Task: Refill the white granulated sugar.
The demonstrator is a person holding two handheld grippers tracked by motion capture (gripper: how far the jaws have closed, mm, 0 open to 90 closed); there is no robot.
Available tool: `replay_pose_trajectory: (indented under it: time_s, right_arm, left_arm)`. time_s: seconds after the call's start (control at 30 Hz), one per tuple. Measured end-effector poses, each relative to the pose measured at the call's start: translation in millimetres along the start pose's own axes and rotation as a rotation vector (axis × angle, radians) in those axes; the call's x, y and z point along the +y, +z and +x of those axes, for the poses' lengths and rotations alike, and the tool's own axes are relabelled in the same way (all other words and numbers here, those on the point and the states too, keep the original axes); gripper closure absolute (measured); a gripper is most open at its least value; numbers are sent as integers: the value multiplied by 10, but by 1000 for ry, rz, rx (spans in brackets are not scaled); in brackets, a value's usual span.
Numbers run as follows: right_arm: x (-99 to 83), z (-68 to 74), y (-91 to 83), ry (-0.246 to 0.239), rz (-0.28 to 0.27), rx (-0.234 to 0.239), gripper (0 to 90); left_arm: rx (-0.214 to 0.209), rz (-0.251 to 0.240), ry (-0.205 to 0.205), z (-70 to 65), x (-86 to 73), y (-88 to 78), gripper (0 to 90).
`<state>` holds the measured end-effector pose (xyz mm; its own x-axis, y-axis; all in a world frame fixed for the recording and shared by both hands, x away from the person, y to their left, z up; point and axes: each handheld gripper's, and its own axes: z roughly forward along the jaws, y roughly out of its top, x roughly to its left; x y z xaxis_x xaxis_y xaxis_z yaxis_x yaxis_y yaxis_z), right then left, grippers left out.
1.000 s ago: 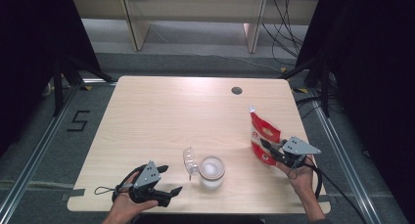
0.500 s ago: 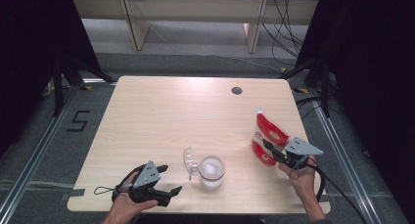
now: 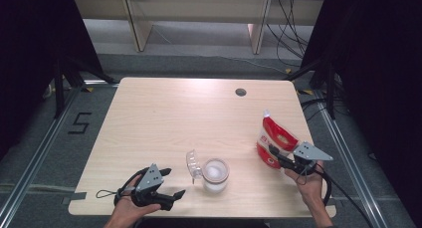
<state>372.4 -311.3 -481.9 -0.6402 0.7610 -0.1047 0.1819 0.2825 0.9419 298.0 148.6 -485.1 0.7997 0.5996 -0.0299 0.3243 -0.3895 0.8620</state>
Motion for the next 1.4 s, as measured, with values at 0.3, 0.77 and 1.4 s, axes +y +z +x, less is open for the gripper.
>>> replay_pose_trajectory:
  time_s: [0.3,0.77,1.4]
  right_arm:
    - [30,22,-93,76,-35,-34,453]
    - [56,180,-344,78,-31,-67,371]
    - [17,348,-563,99,54,-93,341]
  left_arm:
    - [1,0,-20,-12,-5,2,165]
    - [2,5,-18,-13,4,-9,165]
    - [1,0,-28,-9,10,-19,165]
